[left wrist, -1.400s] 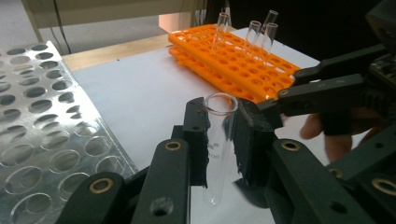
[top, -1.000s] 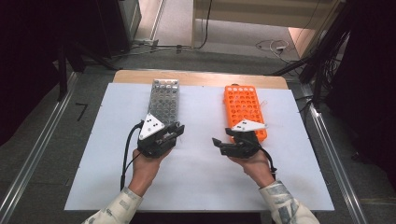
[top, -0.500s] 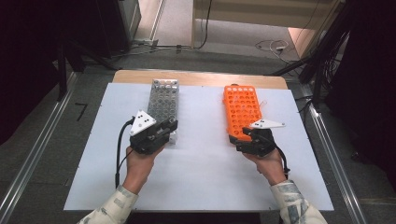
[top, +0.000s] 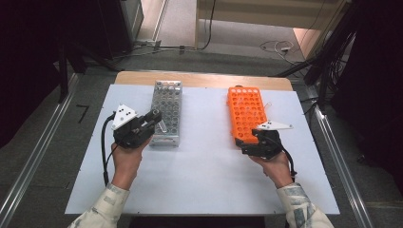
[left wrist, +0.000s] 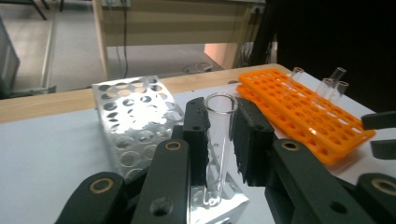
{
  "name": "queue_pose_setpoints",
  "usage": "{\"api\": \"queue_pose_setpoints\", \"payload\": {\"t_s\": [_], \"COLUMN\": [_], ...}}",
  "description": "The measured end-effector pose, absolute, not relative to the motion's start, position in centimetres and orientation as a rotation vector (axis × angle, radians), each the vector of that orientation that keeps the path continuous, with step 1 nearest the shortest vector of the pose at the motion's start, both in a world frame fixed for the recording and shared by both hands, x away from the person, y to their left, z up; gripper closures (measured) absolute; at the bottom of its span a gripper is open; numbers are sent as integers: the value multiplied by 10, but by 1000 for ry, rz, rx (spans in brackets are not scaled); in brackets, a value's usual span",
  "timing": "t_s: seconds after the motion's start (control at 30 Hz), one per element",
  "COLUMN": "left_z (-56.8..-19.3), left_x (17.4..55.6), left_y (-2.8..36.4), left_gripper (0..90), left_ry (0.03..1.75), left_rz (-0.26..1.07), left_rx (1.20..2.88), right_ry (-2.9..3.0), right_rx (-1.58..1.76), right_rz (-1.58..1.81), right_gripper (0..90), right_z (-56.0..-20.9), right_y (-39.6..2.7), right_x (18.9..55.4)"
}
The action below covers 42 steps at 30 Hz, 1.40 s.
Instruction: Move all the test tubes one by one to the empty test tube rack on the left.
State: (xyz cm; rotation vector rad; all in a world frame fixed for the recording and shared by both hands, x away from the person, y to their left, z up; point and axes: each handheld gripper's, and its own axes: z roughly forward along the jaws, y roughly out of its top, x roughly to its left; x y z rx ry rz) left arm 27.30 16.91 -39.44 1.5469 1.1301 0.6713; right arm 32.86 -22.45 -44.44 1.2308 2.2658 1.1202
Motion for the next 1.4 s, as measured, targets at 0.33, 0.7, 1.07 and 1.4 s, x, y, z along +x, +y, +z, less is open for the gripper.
{"api": "queue_pose_setpoints", "payload": {"t_s": [0.33,0.7,1.07,1.4], "left_z": [-400,-405,-419,-434], "left_x": [276,279,282,283], "left_y": [185,187,182,176], "left_gripper": [758,758,756,754], "left_ry": [1187,1212,1230,1247], "left_rz": [722,754,779,789], "left_rx": [1566,1591,1644,1698], "right_ry": [2265,2260,2263,2269], "right_rx": [1238,1243,1240,1239], "right_rz": [1115,1127,1130,1123], "right_gripper": [197,200,203,206], "right_z": [-445,-443,-443,-444], "right_y": [-225,-227,-226,-225], "right_x": [329,329,328,329]}}
